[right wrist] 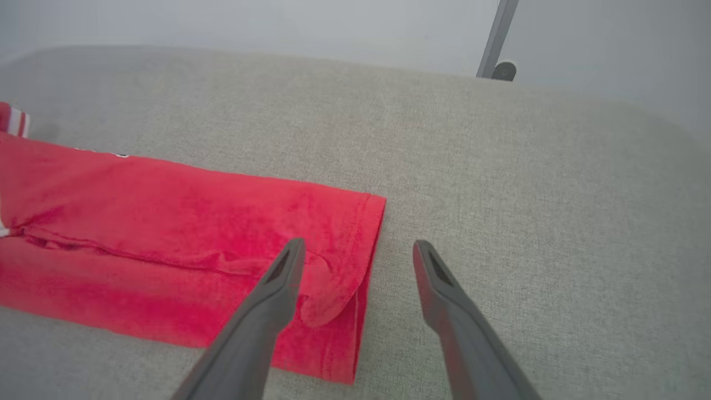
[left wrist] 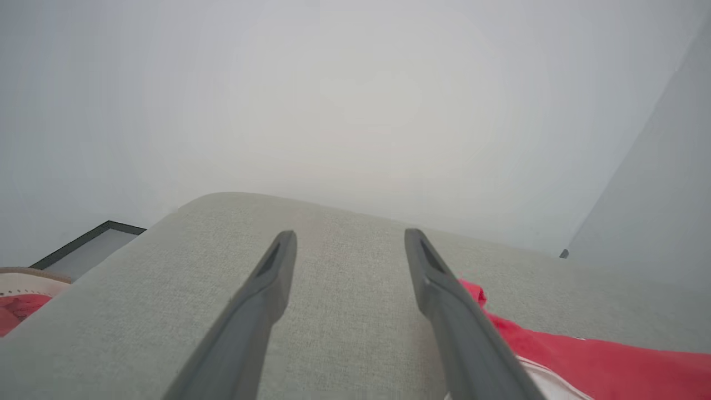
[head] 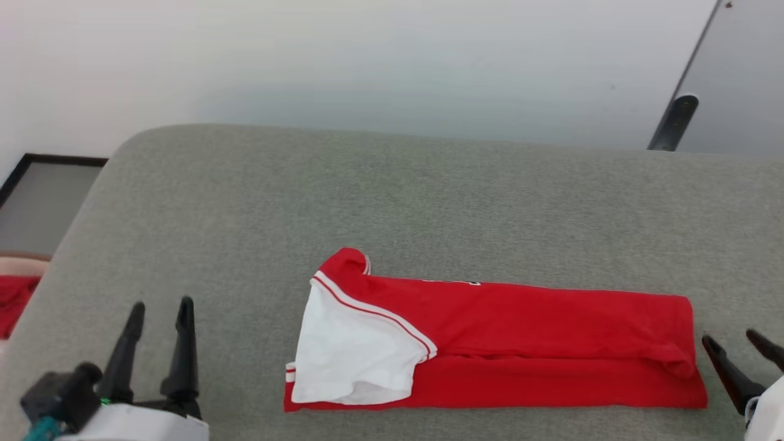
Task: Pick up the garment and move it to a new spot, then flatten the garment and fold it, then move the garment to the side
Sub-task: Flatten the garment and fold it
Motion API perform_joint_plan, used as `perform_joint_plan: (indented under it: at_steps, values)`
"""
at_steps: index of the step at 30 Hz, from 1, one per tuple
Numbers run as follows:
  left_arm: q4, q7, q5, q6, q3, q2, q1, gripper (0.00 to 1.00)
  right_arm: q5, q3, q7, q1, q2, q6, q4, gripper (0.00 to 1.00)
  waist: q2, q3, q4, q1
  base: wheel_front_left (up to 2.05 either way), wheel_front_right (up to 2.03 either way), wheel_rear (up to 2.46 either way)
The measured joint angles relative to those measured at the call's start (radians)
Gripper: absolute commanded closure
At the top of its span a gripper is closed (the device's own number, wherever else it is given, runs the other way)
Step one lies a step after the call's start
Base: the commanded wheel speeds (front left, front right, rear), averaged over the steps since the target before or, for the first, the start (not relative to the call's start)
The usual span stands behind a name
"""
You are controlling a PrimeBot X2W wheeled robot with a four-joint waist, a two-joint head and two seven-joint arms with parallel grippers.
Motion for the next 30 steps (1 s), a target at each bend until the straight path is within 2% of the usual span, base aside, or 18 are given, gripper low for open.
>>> perform_joint_plan:
  at_steps: [5, 11, 19, 23, 30]
  values:
    - [0.05, -0.001, 0.068, -0.107, 0.058, -0.106, 0.012, 0.0, 0.052, -0.015, 0.2, -0.037, -0.026, -0.001, 0.035, 0.0, 0.0, 0.01, 0.033, 0.0, 0.0, 0.0, 0.0]
    - [0.098, -0.001, 0.133, -0.172, 0.077, -0.18, -0.031, 0.0, 0.075, -0.031, 0.387, -0.128, -0.042, 0.0, 0.084, 0.0, 0.0, 0.038, 0.071, 0.0, 0.0, 0.0, 0.0]
    - [0.13, -0.001, 0.162, -0.203, 0.092, -0.248, -0.068, 0.0, 0.071, -0.033, 0.578, -0.215, -0.027, 0.0, 0.17, 0.0, 0.0, 0.084, 0.123, 0.0, 0.0, 0.0, 0.0]
    - [0.142, -0.001, 0.159, -0.207, 0.089, -0.263, -0.083, 0.0, 0.052, -0.046, 0.653, -0.252, 0.0, -0.001, 0.237, 0.0, 0.0, 0.105, 0.143, 0.0, 0.0, 0.0, 0.0]
    - [0.144, -0.001, 0.125, -0.209, 0.06, -0.258, -0.104, 0.0, 0.029, -0.082, 0.757, -0.312, 0.027, 0.0, 0.319, 0.0, 0.0, 0.123, 0.173, 0.0, 0.0, 0.0, 0.0]
